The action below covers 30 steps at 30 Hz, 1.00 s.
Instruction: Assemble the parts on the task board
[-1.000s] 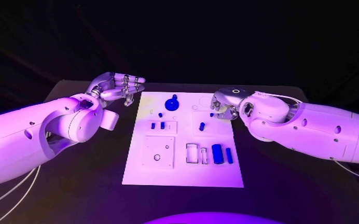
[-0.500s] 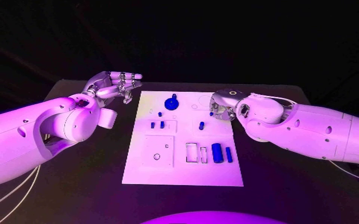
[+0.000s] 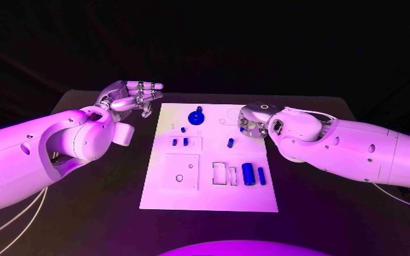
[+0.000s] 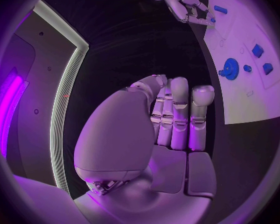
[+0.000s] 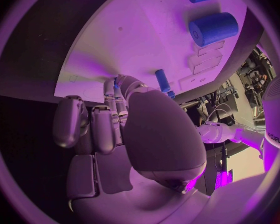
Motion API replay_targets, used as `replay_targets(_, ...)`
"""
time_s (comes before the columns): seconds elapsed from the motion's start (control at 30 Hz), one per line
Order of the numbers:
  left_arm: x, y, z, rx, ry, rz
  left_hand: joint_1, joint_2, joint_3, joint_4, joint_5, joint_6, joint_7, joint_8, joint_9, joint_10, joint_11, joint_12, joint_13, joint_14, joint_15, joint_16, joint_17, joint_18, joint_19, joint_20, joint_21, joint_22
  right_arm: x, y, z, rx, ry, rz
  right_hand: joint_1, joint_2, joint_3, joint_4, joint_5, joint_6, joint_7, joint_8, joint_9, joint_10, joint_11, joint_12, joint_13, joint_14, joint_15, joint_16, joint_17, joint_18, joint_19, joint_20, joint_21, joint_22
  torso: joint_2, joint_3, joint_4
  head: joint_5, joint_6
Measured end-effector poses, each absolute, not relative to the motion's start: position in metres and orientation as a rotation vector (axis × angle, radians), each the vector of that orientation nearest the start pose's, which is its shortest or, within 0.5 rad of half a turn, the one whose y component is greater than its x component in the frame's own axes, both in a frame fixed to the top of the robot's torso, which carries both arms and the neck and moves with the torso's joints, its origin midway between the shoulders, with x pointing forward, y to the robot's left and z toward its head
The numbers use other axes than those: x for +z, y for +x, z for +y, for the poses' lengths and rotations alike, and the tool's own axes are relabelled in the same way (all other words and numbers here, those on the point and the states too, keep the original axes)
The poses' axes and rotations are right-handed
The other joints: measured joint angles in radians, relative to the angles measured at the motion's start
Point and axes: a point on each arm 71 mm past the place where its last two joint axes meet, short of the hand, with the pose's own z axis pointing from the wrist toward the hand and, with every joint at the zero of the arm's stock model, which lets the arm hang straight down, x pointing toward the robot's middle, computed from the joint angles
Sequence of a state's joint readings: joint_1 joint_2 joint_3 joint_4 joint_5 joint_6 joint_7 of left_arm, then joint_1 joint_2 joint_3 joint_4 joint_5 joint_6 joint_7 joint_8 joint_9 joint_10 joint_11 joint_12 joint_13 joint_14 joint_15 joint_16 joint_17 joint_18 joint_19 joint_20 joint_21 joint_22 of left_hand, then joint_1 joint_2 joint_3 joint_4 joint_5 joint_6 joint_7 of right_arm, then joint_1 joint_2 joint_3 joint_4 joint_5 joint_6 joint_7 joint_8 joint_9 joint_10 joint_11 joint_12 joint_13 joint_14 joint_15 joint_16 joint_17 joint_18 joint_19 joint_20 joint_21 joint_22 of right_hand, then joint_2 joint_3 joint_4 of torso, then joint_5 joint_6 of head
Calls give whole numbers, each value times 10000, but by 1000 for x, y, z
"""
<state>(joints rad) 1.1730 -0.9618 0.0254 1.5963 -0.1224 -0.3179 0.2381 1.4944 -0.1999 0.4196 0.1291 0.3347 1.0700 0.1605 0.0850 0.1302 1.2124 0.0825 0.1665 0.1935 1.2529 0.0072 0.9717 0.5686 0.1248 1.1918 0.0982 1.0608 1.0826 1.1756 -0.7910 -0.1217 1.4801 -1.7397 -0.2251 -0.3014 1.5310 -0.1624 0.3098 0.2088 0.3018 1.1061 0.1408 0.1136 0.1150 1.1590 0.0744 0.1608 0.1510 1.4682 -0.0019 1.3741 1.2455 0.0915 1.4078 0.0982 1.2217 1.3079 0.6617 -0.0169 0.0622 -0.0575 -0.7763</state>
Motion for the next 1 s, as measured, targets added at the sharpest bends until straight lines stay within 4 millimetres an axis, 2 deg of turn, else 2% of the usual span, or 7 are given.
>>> replay_targets(0.23, -169, 478, 245, -14181, -10972, 15126, 0, 0, 28, -28, 0, 1, 1, 0, 1, 0, 0, 0, -1, 0, 0, 0, -12, 0, 0, 0, 0, -12, -234, 480, -192, 3317, -3640, 17616, 0, 0, 95, -47, 0, 39, 33, 0, 0, 70, -2, -42, -40, 0, 0, 33, 36, 1, 36, -36, 43, -1, -2, 1, 3, 7, 0)
replay_targets(0.47, -169, 478, 243, -14224, -10965, 15186, 20, 19, 2, -55, 0, 1, 1, 0, -10, -20, 20, 41, 9, 0, 1, 0, -12, -1, -35, -36, -58, -45, -235, 482, -191, 3328, -3620, 17619, 0, 0, 362, -232, -43, 185, -42, 0, 33, 239, -46, -82, -105, 0, 0, 72, 71, -4, 40, -36, 152, -2, -6, 2, 1, 22, -15)
replay_targets(0.53, -170, 478, 243, -14235, -10962, 15206, 54, 54, 42, -124, 0, 1, 1, 0, -26, -50, 50, 41, 19, 0, 1, 0, -35, -2, -35, -36, -71, -67, -235, 482, -191, 3332, -3622, 17622, 0, 0, 427, -298, -56, 190, -47, 0, 44, 248, -38, -81, -120, 0, 0, 118, 97, -153, 144, -37, 274, -2, -7, 1, 1, 24, -23)
replay_targets(0.7, -170, 478, 242, -14245, -10958, 15261, 96, 96, 48, -156, 0, 1, 0, 0, -34, -54, 54, 52, 21, 0, 1, 0, -42, -1, -35, -36, -94, -74, -236, 482, -191, 3347, -3633, 17622, -4, 5, 745, -531, -322, 431, -105, -1, 91, 484, -90, -110, -194, -13, -61, 167, 150, -153, 250, -73, 555, -3, -13, 0, -3, 28, -37)
replay_targets(0.9, -170, 478, 242, -14242, -10941, 15310, 106, 105, 47, -183, 0, -36, 36, 0, -39, -54, 54, 80, 32, 1, 1, 0, -54, -2, -35, -36, -94, -90, -236, 481, -192, 3393, -3596, 17539, -125, 183, 1100, -805, -765, 605, -145, 53, 145, 748, -180, -187, -217, -34, -111, 167, 163, -152, 305, -126, 855, -4, -17, -2, -6, 9, -34)
replay_targets(1.0, -170, 478, 241, -14242, -10927, 15335, 106, 105, 46, -183, 0, -37, 35, 0, -39, -54, 55, 80, 32, 0, 1, 0, -54, -2, -35, -36, -94, -90, -237, 480, -193, 3449, -3541, 17456, -163, 220, 1129, -833, -804, 606, -145, 55, 169, 769, -162, -191, -218, -35, -111, 206, 163, -152, 325, -109, 884, -4, -20, -4, 1, -2, -32)
